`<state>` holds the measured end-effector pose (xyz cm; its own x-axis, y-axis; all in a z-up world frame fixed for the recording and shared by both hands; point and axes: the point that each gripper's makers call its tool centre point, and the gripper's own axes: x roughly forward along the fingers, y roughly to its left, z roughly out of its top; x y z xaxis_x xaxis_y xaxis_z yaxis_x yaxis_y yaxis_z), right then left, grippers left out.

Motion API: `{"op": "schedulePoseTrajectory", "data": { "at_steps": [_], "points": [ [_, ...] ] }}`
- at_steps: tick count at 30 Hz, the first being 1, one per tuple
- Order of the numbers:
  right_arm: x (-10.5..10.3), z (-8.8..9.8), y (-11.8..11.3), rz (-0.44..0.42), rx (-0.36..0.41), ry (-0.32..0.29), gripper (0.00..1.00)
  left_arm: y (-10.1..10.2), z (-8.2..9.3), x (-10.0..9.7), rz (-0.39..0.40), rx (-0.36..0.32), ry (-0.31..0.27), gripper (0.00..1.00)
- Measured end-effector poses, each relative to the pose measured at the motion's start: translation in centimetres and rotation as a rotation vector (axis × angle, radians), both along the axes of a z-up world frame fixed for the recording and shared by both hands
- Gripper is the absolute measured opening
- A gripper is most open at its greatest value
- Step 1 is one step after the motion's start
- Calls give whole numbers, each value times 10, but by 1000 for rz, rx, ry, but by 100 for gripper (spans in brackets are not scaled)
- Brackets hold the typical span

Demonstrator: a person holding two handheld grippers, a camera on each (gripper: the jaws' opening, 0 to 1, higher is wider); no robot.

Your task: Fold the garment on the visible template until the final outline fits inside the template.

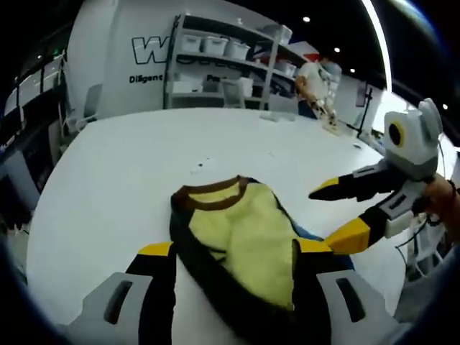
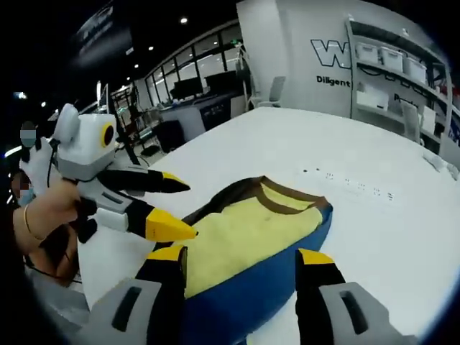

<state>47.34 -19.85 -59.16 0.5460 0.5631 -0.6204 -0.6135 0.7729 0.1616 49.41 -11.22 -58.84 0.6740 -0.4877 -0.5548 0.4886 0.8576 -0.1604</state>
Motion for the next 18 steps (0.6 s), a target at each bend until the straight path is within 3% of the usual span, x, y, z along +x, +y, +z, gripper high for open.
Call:
{"op": "schedulePoseTrajectory", "data": {
  "at_steps": [4, 11, 14, 18],
  "points": [
    [-18, -7, 0, 25, -45, 5, 60, 2, -1, -16, -23, 7, -6, 61],
    [-49, -14, 6, 28, -46, 28, 56, 7, -13, -45, -41, 78, -5, 58],
    [-60, -19, 9, 30, -68, 27, 51, 14, -26, -51, -25, 112, 47, 57],
    [-67, -22, 13, 23, -79, 13, 42, 20, -32, -53, -1, 141, 57, 56]
  ]
}}
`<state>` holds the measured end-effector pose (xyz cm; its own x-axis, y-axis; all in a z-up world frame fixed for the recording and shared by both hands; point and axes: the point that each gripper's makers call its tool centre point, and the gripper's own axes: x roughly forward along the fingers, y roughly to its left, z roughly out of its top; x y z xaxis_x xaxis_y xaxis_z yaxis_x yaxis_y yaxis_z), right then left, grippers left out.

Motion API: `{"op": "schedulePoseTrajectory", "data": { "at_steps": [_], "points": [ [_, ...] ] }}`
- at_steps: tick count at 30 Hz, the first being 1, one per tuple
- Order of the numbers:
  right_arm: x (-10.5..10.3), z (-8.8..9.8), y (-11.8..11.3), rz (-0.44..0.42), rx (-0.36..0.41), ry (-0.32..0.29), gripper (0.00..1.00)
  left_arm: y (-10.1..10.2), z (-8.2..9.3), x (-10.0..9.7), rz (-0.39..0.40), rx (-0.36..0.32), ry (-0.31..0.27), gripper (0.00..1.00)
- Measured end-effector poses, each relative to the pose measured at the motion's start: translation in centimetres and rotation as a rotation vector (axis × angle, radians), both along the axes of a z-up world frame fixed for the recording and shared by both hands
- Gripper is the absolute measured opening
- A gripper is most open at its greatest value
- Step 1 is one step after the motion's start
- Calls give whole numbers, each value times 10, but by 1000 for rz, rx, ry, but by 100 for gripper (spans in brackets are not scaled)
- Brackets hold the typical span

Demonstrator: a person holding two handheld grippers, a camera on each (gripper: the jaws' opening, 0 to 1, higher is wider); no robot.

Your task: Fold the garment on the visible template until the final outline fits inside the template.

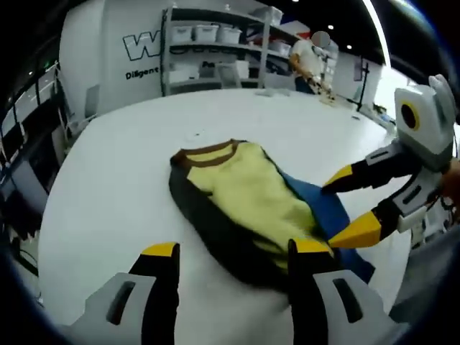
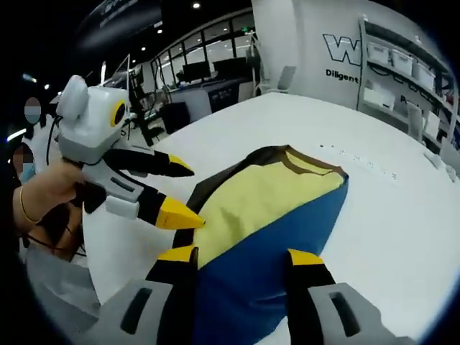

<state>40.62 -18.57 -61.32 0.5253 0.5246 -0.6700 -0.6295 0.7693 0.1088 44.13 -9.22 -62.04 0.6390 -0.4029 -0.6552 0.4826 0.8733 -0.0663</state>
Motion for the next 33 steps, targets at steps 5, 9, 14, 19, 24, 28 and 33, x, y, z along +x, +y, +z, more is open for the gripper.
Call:
{"op": "schedulePoseTrajectory", "data": {
  "at_steps": [5, 9, 14, 19, 24, 28, 33],
  "points": [
    [-2, -4, 0, -26, -11, 0, 40, -4, -10, -6, 21, -63, 50, 45],
    [-3, -6, -1, -42, -26, -6, 32, -9, -13, -13, 13, -97, 75, 39],
    [-1, -18, -9, -57, -75, -14, 22, -9, -20, -20, 16, -118, 95, 29],
    [-1, -25, -14, -62, -102, -12, 0, -8, -25, -24, 5, -117, 103, 13],
    [-1, -31, -16, -61, -104, -2, 0, -2, -32, -26, 4, -90, 109, 0],
    [0, -32, -18, -74, -106, 13, 0, 2, -32, -26, 13, -88, 106, 0],
    [1, -34, -21, -96, -101, 28, 0, 9, -27, -26, 15, -80, 90, 0]
  ]
}}
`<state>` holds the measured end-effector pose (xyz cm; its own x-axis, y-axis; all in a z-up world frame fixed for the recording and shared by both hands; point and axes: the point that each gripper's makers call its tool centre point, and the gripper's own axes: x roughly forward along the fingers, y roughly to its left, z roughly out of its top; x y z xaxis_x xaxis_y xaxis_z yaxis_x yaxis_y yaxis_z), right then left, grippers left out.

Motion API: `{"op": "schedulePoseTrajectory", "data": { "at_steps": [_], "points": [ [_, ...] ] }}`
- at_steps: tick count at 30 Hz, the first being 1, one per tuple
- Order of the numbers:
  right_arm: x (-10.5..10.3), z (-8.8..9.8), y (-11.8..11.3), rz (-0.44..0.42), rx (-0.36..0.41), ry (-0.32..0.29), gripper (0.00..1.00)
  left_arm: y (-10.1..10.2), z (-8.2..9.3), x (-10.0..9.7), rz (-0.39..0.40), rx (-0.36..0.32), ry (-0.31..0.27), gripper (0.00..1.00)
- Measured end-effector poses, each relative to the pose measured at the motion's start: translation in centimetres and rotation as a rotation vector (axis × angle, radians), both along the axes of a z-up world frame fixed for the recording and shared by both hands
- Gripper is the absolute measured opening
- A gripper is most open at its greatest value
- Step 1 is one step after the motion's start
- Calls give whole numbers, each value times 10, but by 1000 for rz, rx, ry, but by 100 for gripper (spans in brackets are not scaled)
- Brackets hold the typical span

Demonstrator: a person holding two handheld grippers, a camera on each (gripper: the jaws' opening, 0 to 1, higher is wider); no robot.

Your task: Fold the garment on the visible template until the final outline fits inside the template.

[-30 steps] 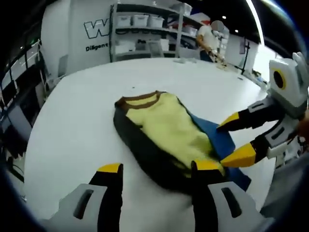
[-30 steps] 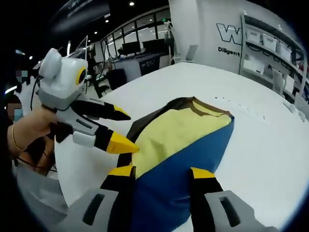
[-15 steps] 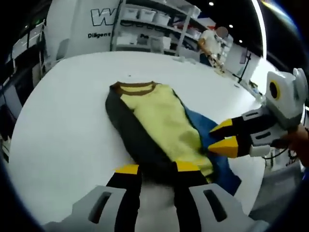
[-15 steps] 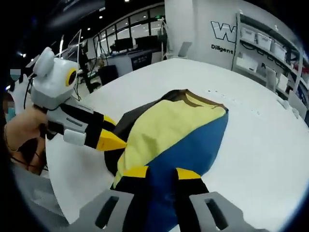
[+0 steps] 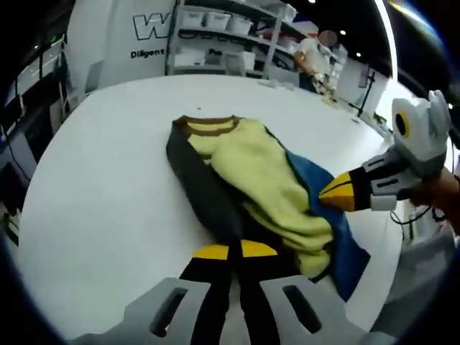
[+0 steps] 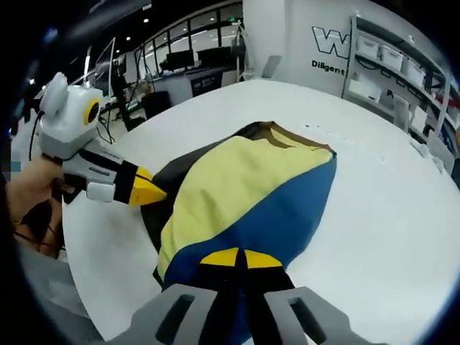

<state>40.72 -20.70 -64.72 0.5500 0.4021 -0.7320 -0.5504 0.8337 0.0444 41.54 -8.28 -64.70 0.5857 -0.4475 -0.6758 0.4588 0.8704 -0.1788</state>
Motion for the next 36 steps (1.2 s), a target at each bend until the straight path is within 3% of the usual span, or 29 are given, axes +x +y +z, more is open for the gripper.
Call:
{"op": "schedulePoseTrajectory", "data": {
  "at_steps": [4, 8, 12, 17, 24, 30, 36],
  "points": [
    [1, -1, -5, -24, 3, 10, 0, 15, 7, 5, 22, 16, -18, 0],
    [0, 5, -3, -69, 69, 20, 0, 28, 11, 8, 40, 14, -18, 0],
    [-3, 9, 6, -80, 120, 29, 18, 32, 11, 8, 45, 21, -20, 0],
    [2, 9, 11, -71, 106, 6, 29, 30, 11, 6, 41, 16, -19, 0],
    [14, 6, 12, -93, 96, 5, 25, 31, 11, 5, 34, 19, -16, 0],
    [18, 2, 10, -83, 65, 1, 6, 36, 12, 5, 40, 16, -14, 0],
    [17, -6, 14, -86, 64, 20, 11, 40, 9, 3, 47, 21, -6, 0]
  ]
}}
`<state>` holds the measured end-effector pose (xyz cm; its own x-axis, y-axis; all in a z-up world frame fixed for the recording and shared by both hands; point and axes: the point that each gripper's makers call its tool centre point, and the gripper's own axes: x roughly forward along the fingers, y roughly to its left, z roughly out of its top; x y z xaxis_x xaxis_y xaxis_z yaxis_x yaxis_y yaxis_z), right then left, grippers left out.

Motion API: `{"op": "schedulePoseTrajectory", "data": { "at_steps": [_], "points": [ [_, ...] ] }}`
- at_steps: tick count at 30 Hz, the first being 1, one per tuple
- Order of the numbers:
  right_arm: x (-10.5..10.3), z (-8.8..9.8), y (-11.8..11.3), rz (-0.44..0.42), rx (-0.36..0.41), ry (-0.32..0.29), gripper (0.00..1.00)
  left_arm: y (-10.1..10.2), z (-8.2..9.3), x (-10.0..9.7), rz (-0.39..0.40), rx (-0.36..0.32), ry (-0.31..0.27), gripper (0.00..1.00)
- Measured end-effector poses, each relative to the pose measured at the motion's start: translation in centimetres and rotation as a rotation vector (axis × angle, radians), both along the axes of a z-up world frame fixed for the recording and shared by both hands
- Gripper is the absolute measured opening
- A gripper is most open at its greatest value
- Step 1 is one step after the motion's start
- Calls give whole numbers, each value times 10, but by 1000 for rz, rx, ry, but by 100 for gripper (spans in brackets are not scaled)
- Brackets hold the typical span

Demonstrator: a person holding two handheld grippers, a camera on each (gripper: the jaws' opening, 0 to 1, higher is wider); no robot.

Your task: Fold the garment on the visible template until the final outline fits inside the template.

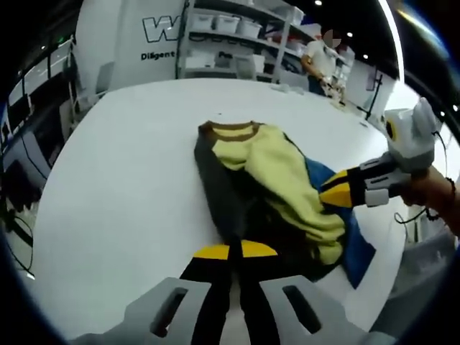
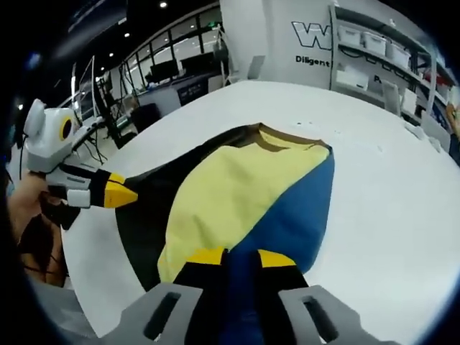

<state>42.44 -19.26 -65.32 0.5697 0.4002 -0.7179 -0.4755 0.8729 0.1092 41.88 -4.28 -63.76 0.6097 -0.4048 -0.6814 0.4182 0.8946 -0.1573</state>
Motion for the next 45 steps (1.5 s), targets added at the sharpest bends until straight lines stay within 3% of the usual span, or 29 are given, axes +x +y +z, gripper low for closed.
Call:
{"op": "schedulePoseTrajectory", "data": {
  "at_steps": [3, 9, 17, 26, 32, 45],
  "points": [
    [2, -4, -3, 8, -59, -22, 5, -1, 1, -1, -2, -1, -1, 0],
    [3, -8, -6, 14, -72, -39, 0, 2, 1, -2, 3, -4, 2, 0],
    [2, 6, -14, -22, -6, -43, 0, 8, 1, -1, 20, 10, -4, 0],
    [16, 23, -63, -80, -65, -82, 0, 22, 4, 3, 46, 32, -4, 0],
    [31, 22, -111, -134, -147, -79, 0, 45, 0, 13, 56, 116, 8, 0],
    [57, 8, -188, -202, -283, -54, 0, 95, -16, 43, 96, 233, 52, 0]
  ]
}}
